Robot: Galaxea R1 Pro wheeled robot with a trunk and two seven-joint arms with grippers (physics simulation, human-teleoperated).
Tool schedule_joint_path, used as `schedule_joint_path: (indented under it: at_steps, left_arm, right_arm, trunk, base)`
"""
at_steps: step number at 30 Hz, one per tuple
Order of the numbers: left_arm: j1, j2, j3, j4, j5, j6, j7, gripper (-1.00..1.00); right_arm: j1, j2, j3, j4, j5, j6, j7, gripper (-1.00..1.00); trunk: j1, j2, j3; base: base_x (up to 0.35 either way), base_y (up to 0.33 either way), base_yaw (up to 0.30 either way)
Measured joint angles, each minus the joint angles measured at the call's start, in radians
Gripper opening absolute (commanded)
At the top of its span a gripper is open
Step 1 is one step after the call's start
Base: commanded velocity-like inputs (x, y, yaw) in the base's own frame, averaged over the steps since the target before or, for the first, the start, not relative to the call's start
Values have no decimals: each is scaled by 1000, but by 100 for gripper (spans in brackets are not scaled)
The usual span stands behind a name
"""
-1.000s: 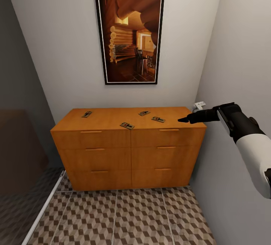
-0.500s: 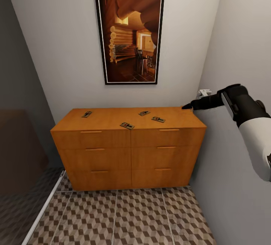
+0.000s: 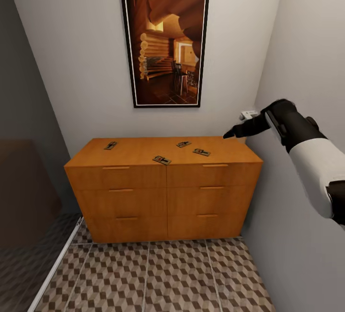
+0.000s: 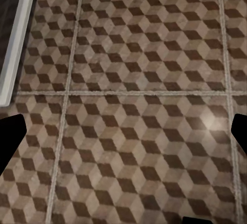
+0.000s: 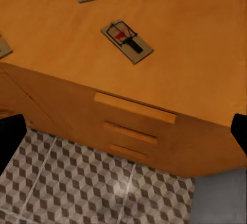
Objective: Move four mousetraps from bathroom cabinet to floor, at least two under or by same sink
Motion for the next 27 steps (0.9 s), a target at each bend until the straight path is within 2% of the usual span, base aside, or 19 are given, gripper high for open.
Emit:
schedule_joint_path:
  at_steps: [1, 4, 10, 13, 20, 25, 27]
  left_arm:
    - [0, 0, 0, 0, 0, 0, 0, 100]
    - [0, 0, 0, 0, 0, 0, 0, 100]
    - [0, 0, 1, 0, 0, 1, 0, 100]
    - [0, 0, 1, 0, 0, 1, 0, 100]
    - [0, 0, 0, 0, 0, 1, 0, 100]
    - [0, 0, 0, 0, 0, 1, 0, 100]
    - [0, 0, 1, 0, 0, 1, 0, 100]
  right_arm:
    - [-1, 5, 18, 29, 6, -1, 2, 100]
    - [-1, 16, 38, 74, 10, -2, 6, 100]
    - [-2, 23, 50, 103, 12, -9, 33, 100]
    - [-2, 23, 53, 109, 13, -17, 70, 100]
    - [-1, 13, 60, 112, 16, -50, 140, 100]
    - [-1, -8, 62, 111, 16, -83, 181, 100]
    - [-1, -14, 62, 110, 16, -93, 221, 100]
  trunk:
    - [0, 0, 0]
    - [0, 0, 0]
    - [0, 0, 0]
    - [0, 0, 0]
    - [0, 0, 0]
    - [0, 0, 0]
    - [0, 0, 0]
  base:
    - [0, 0, 0]
    - [0, 0, 0]
    - [0, 0, 0]
    - [0, 0, 0]
    - [0, 0, 0]
    - [0, 0, 0]
    - [0, 0, 0]
